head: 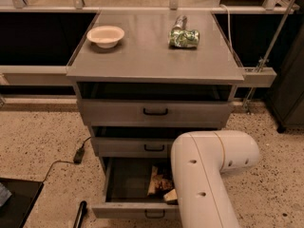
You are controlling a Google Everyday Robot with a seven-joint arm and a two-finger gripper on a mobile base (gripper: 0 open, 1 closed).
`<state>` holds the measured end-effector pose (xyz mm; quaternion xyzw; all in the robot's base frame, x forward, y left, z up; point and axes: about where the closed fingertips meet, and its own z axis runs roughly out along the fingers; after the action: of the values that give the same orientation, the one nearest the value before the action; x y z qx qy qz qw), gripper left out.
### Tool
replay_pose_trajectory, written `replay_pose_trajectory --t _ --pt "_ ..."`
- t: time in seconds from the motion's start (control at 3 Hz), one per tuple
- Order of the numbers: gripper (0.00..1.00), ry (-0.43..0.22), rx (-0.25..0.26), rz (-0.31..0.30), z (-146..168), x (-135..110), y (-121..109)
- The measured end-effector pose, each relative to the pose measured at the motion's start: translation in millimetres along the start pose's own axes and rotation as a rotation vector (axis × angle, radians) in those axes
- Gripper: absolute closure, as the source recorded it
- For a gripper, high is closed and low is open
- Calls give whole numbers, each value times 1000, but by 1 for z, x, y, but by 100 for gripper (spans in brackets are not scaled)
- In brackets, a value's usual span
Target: Pick brown chip bag from bottom drawer and place on counter
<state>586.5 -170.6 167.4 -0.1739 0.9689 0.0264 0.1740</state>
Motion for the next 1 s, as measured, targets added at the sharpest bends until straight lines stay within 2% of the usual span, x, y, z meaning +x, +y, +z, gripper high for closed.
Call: replay_pose_trajectory --t 0.33,0.67,1.0 --pt "0 0 0 0 0 0 0" --pt "17 0 0 0 0 0 0" --pt "40 0 0 0 0 0 0"
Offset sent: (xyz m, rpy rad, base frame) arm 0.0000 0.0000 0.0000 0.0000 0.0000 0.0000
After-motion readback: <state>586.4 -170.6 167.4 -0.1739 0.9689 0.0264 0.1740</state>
